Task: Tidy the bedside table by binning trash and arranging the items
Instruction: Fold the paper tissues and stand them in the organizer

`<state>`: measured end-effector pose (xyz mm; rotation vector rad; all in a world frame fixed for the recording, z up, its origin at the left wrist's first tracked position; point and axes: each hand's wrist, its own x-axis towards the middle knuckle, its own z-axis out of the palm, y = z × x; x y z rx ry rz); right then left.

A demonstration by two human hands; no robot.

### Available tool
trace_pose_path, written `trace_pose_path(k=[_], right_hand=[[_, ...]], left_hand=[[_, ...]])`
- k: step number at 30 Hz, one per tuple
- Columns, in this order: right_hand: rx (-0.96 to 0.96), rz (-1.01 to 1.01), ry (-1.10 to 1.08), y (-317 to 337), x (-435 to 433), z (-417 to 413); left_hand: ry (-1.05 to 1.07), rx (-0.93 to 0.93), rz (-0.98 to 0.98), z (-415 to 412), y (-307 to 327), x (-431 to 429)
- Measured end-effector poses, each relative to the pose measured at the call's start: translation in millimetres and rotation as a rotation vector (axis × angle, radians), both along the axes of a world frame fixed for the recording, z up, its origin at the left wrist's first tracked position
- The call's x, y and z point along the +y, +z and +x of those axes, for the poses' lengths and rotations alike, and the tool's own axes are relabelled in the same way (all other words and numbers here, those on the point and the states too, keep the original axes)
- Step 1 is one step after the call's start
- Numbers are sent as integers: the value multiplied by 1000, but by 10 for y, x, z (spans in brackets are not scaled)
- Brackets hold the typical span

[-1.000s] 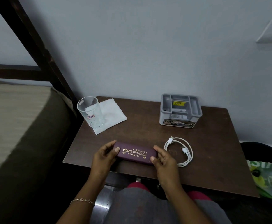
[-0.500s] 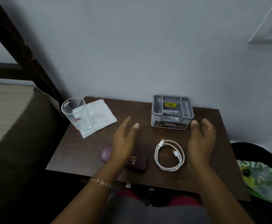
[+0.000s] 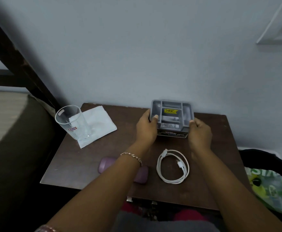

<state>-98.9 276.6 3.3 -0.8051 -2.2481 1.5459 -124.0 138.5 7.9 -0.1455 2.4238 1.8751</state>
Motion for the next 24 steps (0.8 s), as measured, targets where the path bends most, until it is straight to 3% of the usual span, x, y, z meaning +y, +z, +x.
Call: trace_pose_path(k=[5,13,24], right_hand=[[9,12,68,8,-356,-106],[-16,-62,134,-49,-1099,-284],[-30,-120,199,-54,-1038,-81]], left_hand=[[74,65,-16,-89,-85,-446],[178,20,-39,-219,-73,-1082],[212,95,-6,92,122,-1106]])
